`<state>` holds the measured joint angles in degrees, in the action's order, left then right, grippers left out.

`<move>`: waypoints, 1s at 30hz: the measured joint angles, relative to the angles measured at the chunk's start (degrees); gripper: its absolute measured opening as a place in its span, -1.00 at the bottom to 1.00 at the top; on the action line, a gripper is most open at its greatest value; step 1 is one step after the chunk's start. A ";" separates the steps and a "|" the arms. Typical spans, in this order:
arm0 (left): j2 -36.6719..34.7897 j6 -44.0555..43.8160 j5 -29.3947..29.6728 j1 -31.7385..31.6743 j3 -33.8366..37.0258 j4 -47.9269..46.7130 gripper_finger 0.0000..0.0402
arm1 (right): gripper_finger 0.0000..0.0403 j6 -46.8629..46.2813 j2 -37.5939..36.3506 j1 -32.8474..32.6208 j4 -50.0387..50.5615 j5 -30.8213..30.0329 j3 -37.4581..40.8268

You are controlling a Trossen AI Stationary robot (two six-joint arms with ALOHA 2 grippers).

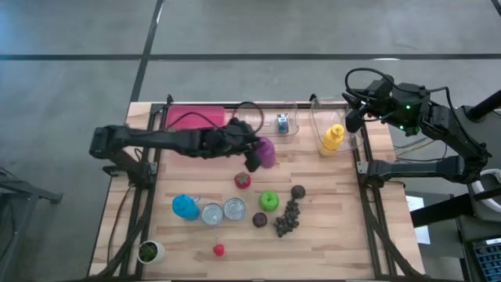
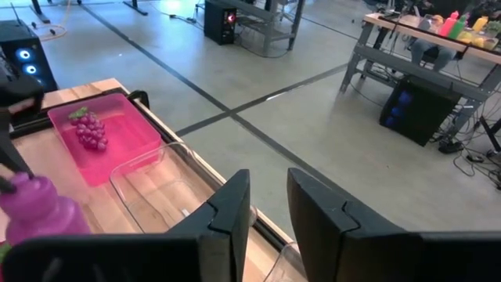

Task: Pick & Place Food Item
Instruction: Put the purple water bottle into the right transparent bin

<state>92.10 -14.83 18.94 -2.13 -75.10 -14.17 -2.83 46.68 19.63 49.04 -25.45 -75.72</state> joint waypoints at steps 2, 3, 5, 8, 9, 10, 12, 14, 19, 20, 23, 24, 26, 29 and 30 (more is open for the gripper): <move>3.19 1.13 -1.53 -0.22 -3.13 -0.18 -0.62 | -0.56 0.00 0.00 0.00 0.02 0.02 0.00; 4.72 1.80 -2.09 -0.25 -4.52 -0.17 -0.62 | -0.56 0.00 0.00 -0.01 0.00 0.02 0.00; 7.54 2.66 -2.60 -0.28 -7.01 -0.39 -0.62 | -0.56 0.00 0.00 0.00 0.02 0.02 0.00; 10.86 2.69 -3.04 -0.31 -10.03 -0.50 -0.62 | -0.58 0.00 0.00 -0.01 0.00 0.02 0.00; 11.72 2.69 -3.23 -0.35 -10.78 -0.50 -0.62 | -0.59 0.00 0.00 0.01 0.00 0.02 0.00; 12.36 2.69 -3.69 -0.44 -11.30 -0.47 -0.62 | -0.60 0.00 0.00 -0.01 0.00 0.02 0.00; 13.38 2.71 -4.26 -0.53 -11.77 -0.61 -0.62 | -0.62 0.00 0.00 0.01 0.00 0.02 0.00; 13.95 2.71 -4.46 -0.55 -11.90 -0.71 -0.62 | -0.64 0.00 0.00 -0.01 0.00 0.02 0.00; 14.09 2.65 -4.66 -0.48 -11.64 -0.90 -0.62 | -0.66 0.00 0.00 0.01 0.00 0.04 0.00; 14.09 2.65 -4.66 -0.48 -11.60 -0.99 -0.62 | -0.65 0.00 0.00 -0.01 0.00 0.04 0.00; 14.09 2.64 -4.66 -0.48 -11.46 -1.43 -0.62 | -0.63 0.00 0.00 0.01 0.00 0.04 0.00; 14.07 2.64 -4.68 -0.48 -11.21 -1.27 -0.62 | -0.62 0.00 0.00 0.00 -0.01 0.04 0.00; 14.07 2.48 -4.72 -0.48 -10.88 -1.64 -0.62 | -0.60 0.00 0.00 0.00 -0.01 0.04 0.00; 14.11 1.49 -5.03 -0.48 -10.83 -2.11 -0.60 | -0.58 -0.04 0.00 0.01 -0.02 0.04 0.00; 14.10 1.02 -5.07 -0.48 -10.83 -2.00 -0.59 | -0.58 -0.04 0.00 0.00 -0.02 0.04 0.00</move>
<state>106.20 -13.81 13.87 -2.61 -85.93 -16.18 -2.87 46.68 19.63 49.01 -25.41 -75.72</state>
